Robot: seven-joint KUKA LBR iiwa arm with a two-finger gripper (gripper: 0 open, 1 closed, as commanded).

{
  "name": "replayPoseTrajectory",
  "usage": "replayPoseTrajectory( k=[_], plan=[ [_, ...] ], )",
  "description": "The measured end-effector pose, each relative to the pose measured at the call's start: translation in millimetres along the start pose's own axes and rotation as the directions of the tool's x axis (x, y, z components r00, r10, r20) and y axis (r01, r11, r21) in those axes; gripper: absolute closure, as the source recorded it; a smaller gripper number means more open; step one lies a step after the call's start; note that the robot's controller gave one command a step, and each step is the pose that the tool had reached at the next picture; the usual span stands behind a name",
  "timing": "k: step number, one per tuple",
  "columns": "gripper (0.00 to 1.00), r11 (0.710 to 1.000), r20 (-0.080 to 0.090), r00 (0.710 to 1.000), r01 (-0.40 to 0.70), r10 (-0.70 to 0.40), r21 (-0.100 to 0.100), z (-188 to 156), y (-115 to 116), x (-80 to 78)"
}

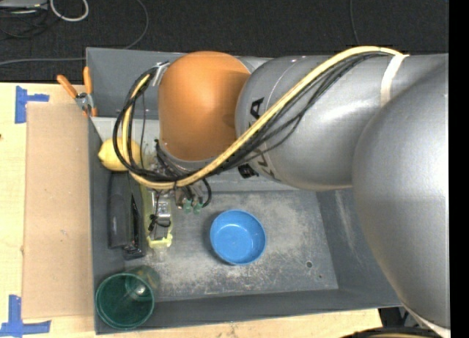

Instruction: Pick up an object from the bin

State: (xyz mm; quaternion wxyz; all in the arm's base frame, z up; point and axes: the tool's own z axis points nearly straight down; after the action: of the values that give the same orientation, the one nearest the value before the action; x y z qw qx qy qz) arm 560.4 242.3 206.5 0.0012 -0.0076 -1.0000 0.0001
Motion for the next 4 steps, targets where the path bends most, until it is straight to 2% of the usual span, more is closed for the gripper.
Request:
replayPoseTrajectory(
  k=[1, 2, 3, 4],
  plan=[
    [0.00, 1.000, -0.006, 1.000, -0.007, 0.007, 0.006, 50, -96, -11.7],
    [0.00, 0.998, 0.002, 0.998, 0.070, -0.070, -0.006, 77, -59, -20.9],
    [0.00, 0.992, 0.003, 0.992, 0.123, -0.123, -0.005, 91, -82, -13.0],
    [0.00, 0.970, 0.005, 0.970, 0.244, -0.244, -0.004, 118, -123, -59.1]
  ],
)
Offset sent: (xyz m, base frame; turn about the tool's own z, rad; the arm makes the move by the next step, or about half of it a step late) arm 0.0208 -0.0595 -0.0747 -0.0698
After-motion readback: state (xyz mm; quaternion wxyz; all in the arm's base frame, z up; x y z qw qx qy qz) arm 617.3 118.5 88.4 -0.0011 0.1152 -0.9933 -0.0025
